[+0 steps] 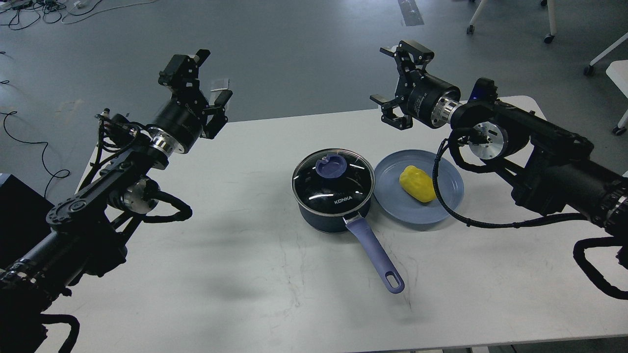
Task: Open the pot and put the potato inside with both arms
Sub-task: 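Reach the left gripper to the glass lid knob on the saucepan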
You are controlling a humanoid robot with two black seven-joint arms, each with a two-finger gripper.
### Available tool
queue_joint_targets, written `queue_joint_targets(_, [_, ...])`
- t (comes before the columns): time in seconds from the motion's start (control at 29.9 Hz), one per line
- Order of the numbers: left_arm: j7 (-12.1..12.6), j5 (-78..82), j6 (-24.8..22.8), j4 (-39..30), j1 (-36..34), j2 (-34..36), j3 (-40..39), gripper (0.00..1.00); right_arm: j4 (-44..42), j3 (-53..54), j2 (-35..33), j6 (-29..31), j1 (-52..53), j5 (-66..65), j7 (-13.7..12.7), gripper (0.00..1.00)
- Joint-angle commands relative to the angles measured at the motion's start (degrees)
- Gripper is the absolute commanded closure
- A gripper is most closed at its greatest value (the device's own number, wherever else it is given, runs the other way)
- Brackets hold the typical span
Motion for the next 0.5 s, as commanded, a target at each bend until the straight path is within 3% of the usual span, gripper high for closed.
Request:
queue_joint_targets(0.0, [-1.23, 10.56, 6.59, -0.41, -1.12, 0.27, -0.03, 0.0, -1.37, 0.73, -0.63, -0.14, 0.03, 0.18, -0.35, 0.0])
queue_joint_targets(0.03, [-3.05, 15.3, 8.52, -1.63, -1.73, 0.45, -0.03, 0.0, -1.29, 1.16, -1.94, -0.14, -0.14, 0.26, -0.44, 0.0])
queue_joint_targets(0.13, [-3.05, 27.78, 13.53, -7.33, -2.61, 2.46, 0.06, 0.0, -1.2, 0.39, -5.19, -0.14, -0.5, -0.08, -0.44, 0.0])
queue_joint_targets(0.33, [-3.05, 41.6, 17.58, -16.14, -1.91, 3.52, 3.83, 0.0, 1.35, -1.21, -11.43, -1.64, -0.58, 0.0, 0.0, 0.0])
queue_joint_targets(0.47, [-3.05, 62.91, 28.45, -15.53, -2.0, 2.12, 14.78, 0.0, 2.14, -0.94, -13.55, -1.55, -1.28, 0.26, 0.0, 0.0])
